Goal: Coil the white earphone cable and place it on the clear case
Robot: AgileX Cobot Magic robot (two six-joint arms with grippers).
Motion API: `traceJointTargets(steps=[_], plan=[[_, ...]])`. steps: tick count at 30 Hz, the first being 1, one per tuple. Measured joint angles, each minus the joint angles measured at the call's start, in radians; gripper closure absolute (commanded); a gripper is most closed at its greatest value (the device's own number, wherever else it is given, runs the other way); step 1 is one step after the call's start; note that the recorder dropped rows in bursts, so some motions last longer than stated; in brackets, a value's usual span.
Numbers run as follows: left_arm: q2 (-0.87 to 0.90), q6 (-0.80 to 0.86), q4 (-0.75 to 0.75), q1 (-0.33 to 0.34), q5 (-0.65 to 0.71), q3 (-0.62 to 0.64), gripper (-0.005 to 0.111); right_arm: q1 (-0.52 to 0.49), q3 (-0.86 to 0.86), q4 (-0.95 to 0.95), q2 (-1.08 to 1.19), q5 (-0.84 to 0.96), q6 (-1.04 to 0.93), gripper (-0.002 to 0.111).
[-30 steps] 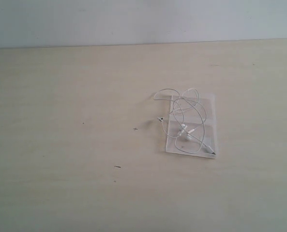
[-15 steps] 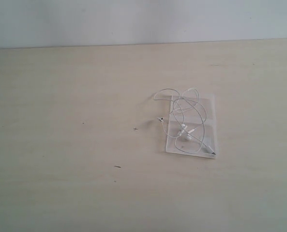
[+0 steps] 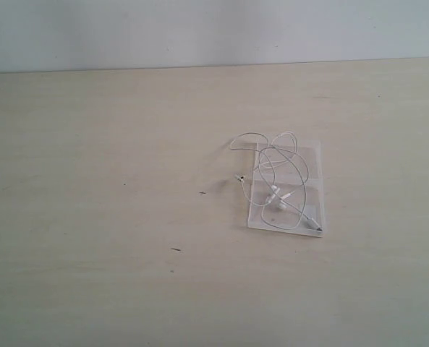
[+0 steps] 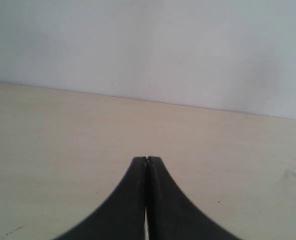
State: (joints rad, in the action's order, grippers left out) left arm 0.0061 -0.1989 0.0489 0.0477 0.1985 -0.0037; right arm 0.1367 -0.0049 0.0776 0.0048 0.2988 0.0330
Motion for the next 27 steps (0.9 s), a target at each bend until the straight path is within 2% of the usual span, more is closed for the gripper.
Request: traceJointTargets(steps=[9, 17, 27], plan=[[0.0, 0.002, 0.0, 0.049, 0.054, 0.002, 0.107, 0.0, 0.0, 0.0, 0.0, 0.0, 0.0, 0.108], [0.0, -0.009, 0.0, 0.051, 0.152, 0.002, 0.107, 0.0, 0.0, 0.0, 0.0, 0.0, 0.0, 0.108], [0.0, -0.009, 0.0, 0.051, 0.167, 0.002, 0.107, 0.0, 0.0, 0.0, 0.0, 0.0, 0.0, 0.108]])
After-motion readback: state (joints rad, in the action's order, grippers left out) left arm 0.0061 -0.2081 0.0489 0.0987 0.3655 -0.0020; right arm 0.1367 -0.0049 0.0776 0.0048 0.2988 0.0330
